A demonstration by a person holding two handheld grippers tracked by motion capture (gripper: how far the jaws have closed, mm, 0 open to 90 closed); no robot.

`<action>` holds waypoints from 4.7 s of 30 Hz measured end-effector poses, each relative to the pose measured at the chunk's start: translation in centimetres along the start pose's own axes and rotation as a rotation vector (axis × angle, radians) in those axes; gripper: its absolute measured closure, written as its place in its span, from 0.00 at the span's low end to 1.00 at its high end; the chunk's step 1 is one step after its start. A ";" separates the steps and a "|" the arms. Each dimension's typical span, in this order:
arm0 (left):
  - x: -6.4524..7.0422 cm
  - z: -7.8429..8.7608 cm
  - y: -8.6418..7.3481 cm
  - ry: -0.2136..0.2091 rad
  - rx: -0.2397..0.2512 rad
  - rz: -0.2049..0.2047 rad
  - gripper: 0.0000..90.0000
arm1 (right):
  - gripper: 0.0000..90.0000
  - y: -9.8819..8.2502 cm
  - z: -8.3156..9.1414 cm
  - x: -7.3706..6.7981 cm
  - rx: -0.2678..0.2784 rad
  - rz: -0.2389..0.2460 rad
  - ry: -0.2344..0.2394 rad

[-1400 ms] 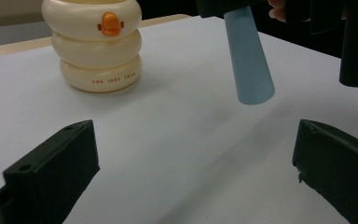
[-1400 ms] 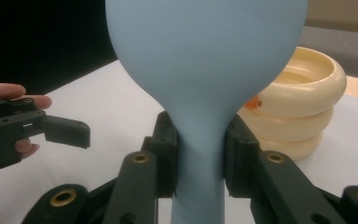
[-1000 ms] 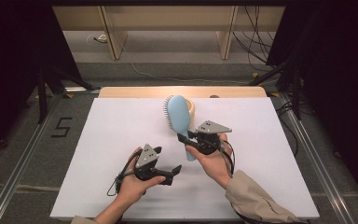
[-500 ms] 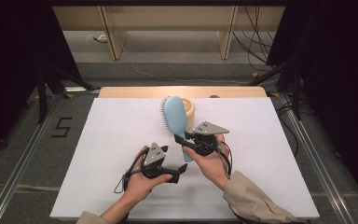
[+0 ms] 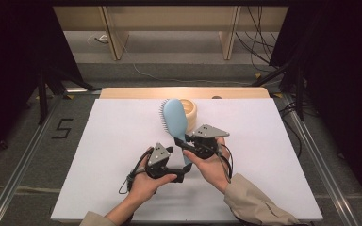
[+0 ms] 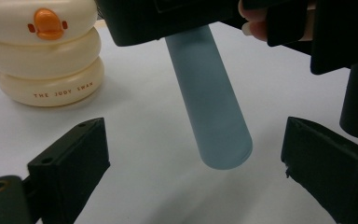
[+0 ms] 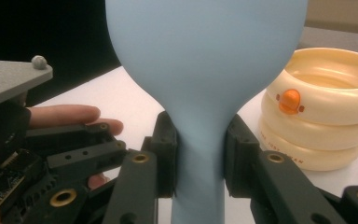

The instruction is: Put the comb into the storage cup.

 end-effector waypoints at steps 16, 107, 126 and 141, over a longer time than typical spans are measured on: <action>0.1 -0.1 0.1 0.003 0.009 0.005 0.14 | 0.78 -0.3 -0.2 -0.4 0.003 -0.001 0.004; -0.6 0.1 0.2 -0.016 0.062 0.129 0.71 | 0.78 -0.9 -0.8 -1.4 0.013 0.014 0.017; -0.9 0.3 0.2 -0.049 0.080 0.188 0.74 | 0.75 -0.6 -0.7 -1.3 0.006 0.024 0.020; -0.9 0.3 0.2 -0.077 0.096 0.223 0.74 | 0.74 -0.5 -0.7 -1.3 0.008 0.037 0.016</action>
Point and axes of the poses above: each handheld gripper's, and its own axes: z roughly backward along the jaws, y roughly out of its top, x roughly to its right, the point moved 3 cm from there along -z, roughly forward along the jaws, and after that the axes turned 2 degrees about x, right-handed, at the moved point
